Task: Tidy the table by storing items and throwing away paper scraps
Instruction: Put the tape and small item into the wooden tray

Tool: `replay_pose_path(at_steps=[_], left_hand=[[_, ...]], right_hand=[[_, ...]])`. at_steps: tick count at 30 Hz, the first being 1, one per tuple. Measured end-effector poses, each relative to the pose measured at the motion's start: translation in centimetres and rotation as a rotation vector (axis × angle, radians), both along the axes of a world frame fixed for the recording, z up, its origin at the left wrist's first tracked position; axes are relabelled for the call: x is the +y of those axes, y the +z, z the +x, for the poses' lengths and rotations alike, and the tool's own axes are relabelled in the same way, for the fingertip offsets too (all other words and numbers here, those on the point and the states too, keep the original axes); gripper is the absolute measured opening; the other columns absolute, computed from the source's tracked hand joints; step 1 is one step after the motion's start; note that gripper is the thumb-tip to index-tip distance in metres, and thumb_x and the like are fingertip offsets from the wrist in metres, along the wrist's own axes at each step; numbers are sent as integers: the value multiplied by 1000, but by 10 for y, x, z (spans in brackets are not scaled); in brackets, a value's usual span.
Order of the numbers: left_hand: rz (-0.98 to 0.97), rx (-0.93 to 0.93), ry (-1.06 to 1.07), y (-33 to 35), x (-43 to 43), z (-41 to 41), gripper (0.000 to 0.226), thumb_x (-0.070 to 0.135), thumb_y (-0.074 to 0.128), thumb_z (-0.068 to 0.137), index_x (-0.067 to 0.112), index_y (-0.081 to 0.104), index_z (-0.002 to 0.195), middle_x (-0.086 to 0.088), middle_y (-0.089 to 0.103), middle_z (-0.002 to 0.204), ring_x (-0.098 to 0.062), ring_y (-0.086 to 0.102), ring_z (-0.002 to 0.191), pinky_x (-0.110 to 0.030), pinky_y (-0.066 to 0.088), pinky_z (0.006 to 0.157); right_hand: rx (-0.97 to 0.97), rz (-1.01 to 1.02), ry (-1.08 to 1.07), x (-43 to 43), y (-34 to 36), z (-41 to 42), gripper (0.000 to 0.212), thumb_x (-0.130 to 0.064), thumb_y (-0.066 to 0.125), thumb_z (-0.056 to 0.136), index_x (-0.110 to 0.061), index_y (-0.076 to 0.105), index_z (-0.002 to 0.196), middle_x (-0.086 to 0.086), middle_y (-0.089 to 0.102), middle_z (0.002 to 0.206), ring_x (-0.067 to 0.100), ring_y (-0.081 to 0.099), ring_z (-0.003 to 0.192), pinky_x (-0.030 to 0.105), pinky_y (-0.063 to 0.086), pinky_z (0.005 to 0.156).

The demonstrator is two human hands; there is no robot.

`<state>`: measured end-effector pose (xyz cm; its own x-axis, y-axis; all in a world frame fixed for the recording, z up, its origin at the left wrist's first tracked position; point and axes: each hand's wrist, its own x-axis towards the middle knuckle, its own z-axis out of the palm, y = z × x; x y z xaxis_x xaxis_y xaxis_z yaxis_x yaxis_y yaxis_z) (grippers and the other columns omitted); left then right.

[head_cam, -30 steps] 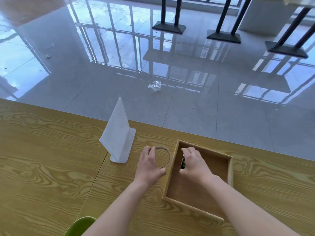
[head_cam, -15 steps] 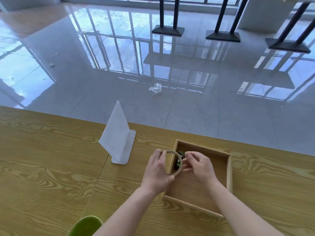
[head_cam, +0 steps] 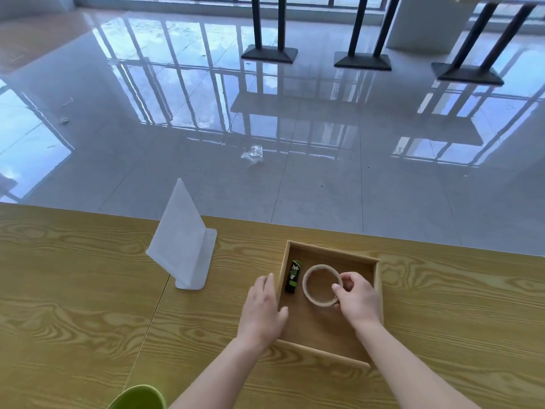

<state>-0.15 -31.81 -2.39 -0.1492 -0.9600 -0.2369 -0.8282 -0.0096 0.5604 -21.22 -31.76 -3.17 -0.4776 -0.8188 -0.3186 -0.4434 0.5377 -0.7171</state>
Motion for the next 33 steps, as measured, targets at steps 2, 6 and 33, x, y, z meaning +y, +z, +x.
replay_pose_path(at_steps=[2,6,33], left_hand=[[45,27,21,-2,1,3,81,34,62,90,11,18,154,-8,30,157,-22,34,141,-35,34,114],[79,73,16,-6,3,3,82,35,63,88,12,21,154,-4,37,152,-18,40,136,-29,37,109],[162,160,-36,-12,19,6,96,38,66,76,11,18,155,0,32,153,-16,27,141,-25,24,116]], right_hand=[[104,6,45,-1,-2,3,25,-30,69,87,-23,67,111,-2,70,102,17,68,88,31,53,82],[190,10,158,-3,0,11,37,-28,70,86,-14,64,120,7,61,116,21,57,102,28,44,85],[468,-131,673,-51,-8,60,35,-26,67,86,-22,58,119,2,53,111,21,45,101,35,45,93]])
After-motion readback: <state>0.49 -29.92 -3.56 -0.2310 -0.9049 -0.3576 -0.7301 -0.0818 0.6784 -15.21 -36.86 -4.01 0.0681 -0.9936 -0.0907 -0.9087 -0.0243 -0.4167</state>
